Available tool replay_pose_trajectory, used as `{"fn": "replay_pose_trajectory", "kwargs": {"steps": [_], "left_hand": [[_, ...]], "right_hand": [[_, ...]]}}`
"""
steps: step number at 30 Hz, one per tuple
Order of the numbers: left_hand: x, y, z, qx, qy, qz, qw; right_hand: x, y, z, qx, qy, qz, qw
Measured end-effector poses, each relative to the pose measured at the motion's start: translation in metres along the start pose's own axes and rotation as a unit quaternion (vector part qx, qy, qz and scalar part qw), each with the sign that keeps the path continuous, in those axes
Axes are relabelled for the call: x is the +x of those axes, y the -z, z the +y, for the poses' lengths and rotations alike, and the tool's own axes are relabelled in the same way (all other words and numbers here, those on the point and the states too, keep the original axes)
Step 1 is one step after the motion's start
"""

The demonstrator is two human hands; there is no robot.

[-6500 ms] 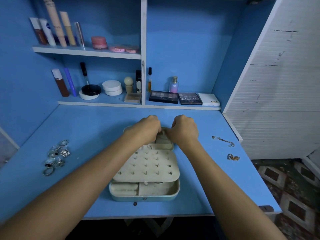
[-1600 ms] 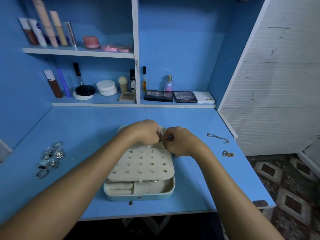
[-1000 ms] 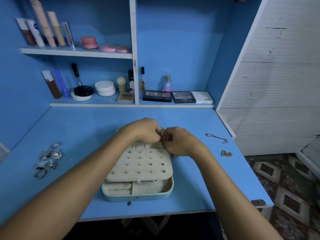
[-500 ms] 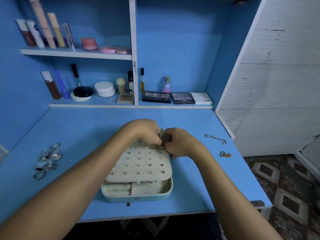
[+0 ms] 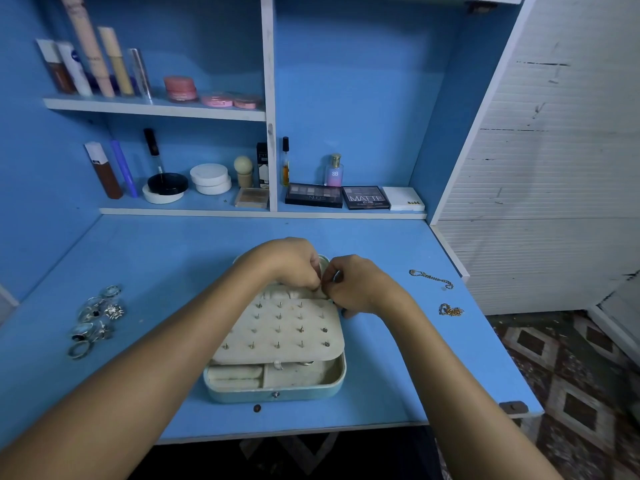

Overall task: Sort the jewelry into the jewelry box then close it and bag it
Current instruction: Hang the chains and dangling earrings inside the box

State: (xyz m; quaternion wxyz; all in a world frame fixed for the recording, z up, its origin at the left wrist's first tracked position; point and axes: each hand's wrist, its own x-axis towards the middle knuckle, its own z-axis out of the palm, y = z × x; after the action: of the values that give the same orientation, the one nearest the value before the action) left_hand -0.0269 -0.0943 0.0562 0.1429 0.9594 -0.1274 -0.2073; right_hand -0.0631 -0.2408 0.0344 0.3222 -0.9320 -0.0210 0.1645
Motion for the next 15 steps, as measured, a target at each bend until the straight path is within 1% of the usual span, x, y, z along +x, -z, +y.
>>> {"fn": "replay_pose_trajectory", "kwargs": {"steps": [8, 15], "left_hand": [[-0.002, -0.004, -0.004, -0.023, -0.004, 0.037, 0.999], [-0.002, -0.006, 0.001, -0.048, -0.026, 0.071, 0.996]], "right_hand": [[0.003, -0.005, 0.001, 0.038, -0.013, 0.045, 0.998], [-0.006, -0.005, 0.013, 0.091, 0.033, 0.083, 0.992]]}}
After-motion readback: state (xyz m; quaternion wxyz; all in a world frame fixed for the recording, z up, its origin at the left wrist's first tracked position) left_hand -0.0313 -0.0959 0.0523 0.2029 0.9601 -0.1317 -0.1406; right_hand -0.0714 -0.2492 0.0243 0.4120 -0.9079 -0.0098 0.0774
